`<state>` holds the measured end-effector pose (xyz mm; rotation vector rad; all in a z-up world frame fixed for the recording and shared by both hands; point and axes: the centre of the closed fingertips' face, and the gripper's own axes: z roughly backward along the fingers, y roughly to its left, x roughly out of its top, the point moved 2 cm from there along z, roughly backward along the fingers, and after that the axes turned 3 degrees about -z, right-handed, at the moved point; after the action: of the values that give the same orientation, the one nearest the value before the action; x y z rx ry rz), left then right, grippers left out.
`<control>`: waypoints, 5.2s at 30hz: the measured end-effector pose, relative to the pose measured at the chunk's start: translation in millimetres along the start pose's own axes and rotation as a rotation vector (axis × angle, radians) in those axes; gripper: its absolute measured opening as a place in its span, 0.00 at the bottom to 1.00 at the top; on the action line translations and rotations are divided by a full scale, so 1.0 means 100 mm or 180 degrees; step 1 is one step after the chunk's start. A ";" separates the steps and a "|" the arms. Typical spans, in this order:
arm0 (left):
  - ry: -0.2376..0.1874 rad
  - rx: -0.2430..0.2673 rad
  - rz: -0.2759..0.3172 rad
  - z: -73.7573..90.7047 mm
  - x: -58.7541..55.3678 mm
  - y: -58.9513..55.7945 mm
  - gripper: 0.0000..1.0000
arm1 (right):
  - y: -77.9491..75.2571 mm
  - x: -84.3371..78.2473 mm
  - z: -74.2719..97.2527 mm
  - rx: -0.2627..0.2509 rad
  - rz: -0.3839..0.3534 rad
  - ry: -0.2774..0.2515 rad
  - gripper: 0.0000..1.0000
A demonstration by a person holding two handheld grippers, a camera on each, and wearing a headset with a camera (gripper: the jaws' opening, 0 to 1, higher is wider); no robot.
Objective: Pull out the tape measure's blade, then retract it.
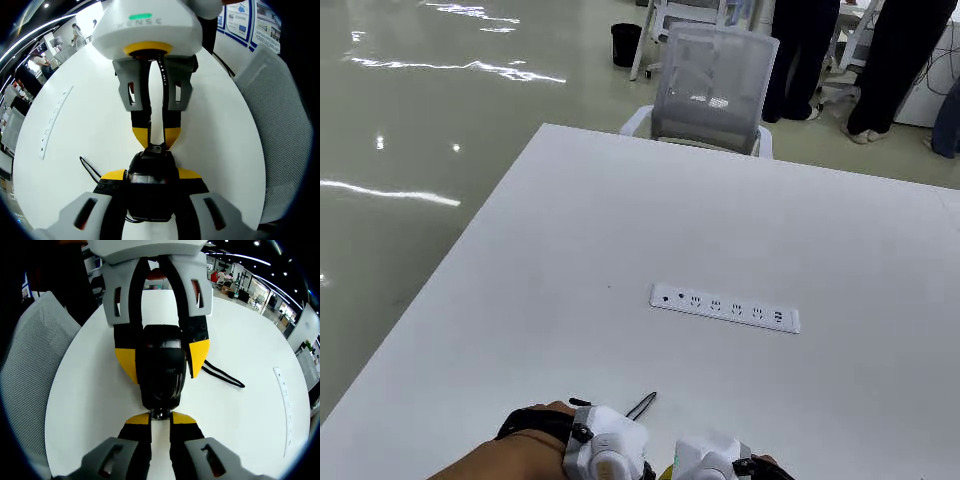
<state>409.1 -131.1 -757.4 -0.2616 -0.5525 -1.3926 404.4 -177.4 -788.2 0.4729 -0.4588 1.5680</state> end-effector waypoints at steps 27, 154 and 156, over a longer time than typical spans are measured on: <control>0.0023 -0.0016 -0.0036 -0.02 0.01 -0.01 0.32 | 0.00 -0.13 0.09 0.0023 -0.0005 0.0047 0.10; 0.0011 -0.0025 -0.0005 -0.03 0.03 0.01 0.32 | -0.05 -0.44 0.29 0.0074 -0.0049 0.0154 0.10; 0.0012 -0.0023 -0.0005 -0.03 0.02 0.01 0.32 | -0.05 -0.46 0.30 0.0073 -0.0056 0.0173 0.10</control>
<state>410.7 -134.4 -758.6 -0.2643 -0.5446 -1.3966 412.5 -231.9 -788.3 0.4496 -0.3943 1.5668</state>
